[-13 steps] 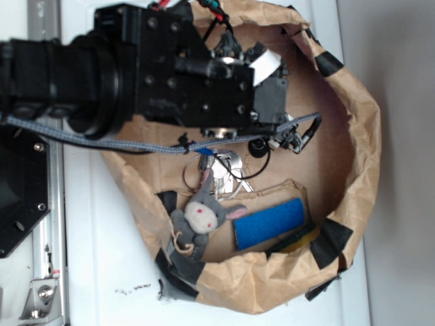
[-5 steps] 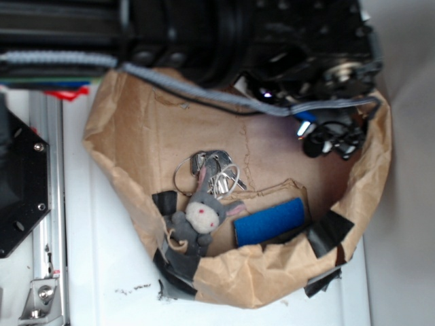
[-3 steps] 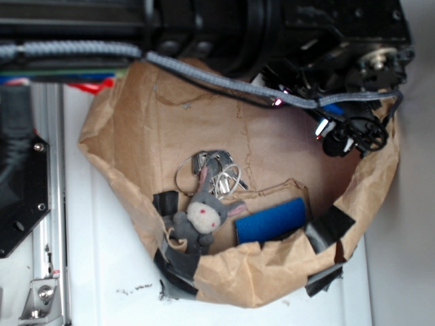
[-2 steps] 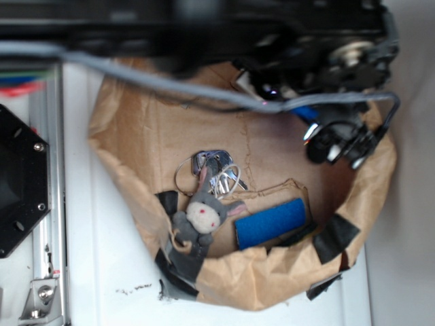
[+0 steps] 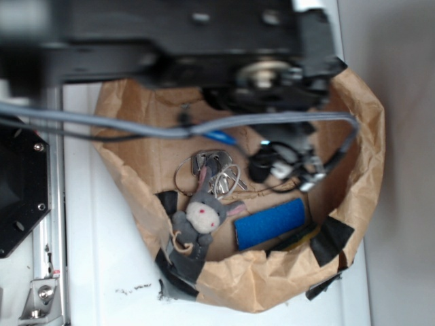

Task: Grab the black box.

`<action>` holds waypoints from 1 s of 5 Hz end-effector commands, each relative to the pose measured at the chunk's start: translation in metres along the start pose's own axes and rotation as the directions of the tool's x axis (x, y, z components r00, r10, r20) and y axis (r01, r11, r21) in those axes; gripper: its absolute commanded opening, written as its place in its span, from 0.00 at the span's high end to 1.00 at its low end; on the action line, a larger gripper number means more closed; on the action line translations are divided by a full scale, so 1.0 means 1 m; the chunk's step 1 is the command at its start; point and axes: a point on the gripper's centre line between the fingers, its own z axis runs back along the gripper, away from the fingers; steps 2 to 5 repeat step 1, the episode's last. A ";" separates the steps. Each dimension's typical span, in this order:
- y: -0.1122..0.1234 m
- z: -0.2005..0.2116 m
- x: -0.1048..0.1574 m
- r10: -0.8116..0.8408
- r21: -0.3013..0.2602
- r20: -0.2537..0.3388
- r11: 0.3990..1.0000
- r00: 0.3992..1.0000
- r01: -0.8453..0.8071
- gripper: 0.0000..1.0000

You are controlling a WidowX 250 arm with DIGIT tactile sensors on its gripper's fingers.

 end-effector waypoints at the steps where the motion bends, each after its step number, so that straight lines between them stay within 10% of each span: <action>1: 0.024 0.025 -0.008 -0.059 0.017 0.071 0.998 0.996 0.057 1.00; 5: 0.024 0.025 -0.008 -0.059 0.017 0.071 0.998 0.996 0.057 1.00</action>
